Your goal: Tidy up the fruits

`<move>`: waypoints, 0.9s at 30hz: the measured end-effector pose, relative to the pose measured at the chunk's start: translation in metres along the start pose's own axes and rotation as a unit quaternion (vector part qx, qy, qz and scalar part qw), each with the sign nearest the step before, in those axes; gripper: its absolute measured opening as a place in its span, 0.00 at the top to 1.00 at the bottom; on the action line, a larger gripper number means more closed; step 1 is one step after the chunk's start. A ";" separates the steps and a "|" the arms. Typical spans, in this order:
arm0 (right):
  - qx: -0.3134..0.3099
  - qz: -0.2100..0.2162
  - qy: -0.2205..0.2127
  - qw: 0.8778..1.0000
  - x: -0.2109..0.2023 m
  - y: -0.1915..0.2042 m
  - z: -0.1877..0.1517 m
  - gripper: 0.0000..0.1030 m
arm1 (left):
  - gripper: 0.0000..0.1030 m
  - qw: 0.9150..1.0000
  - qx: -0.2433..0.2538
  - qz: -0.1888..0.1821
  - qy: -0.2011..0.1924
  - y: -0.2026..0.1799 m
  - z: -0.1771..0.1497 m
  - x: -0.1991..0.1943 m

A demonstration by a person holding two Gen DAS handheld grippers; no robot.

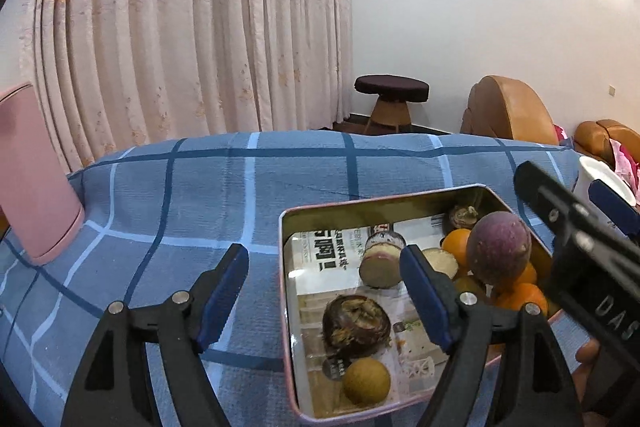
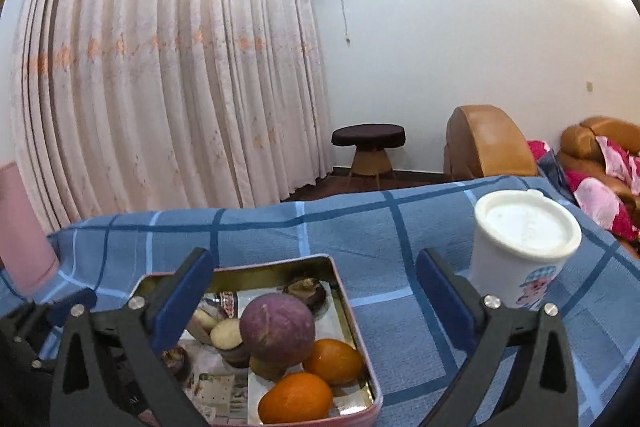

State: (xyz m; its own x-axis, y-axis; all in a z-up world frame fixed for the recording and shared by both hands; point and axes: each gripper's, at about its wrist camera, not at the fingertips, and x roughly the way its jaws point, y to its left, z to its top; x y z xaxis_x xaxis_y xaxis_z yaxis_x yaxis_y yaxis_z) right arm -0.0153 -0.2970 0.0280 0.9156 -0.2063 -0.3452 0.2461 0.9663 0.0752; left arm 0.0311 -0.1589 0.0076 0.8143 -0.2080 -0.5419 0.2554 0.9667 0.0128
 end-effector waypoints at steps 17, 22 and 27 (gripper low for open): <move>-0.026 -0.009 -0.010 1.000 -0.042 0.012 -0.019 0.00 | 0.23 1.000 0.002 0.009 -0.027 0.007 -0.021 -0.032; -0.025 -0.010 -0.030 0.999 -0.064 0.011 -0.024 0.00 | 0.23 0.998 0.004 0.012 -0.058 0.011 -0.028 -0.053; -0.017 -0.013 -0.045 0.999 -0.077 0.007 -0.027 0.00 | 0.23 0.997 -0.002 0.011 -0.082 0.016 -0.032 -0.067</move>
State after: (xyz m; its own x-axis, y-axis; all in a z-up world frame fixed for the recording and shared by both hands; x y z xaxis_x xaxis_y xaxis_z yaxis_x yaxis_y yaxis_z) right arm -0.0924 -0.2701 0.0300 0.9346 -0.2426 -0.2601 0.2602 0.9649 0.0349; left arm -0.0362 -0.1249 0.0167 0.8946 -0.2074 -0.3959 0.2338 0.9721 0.0191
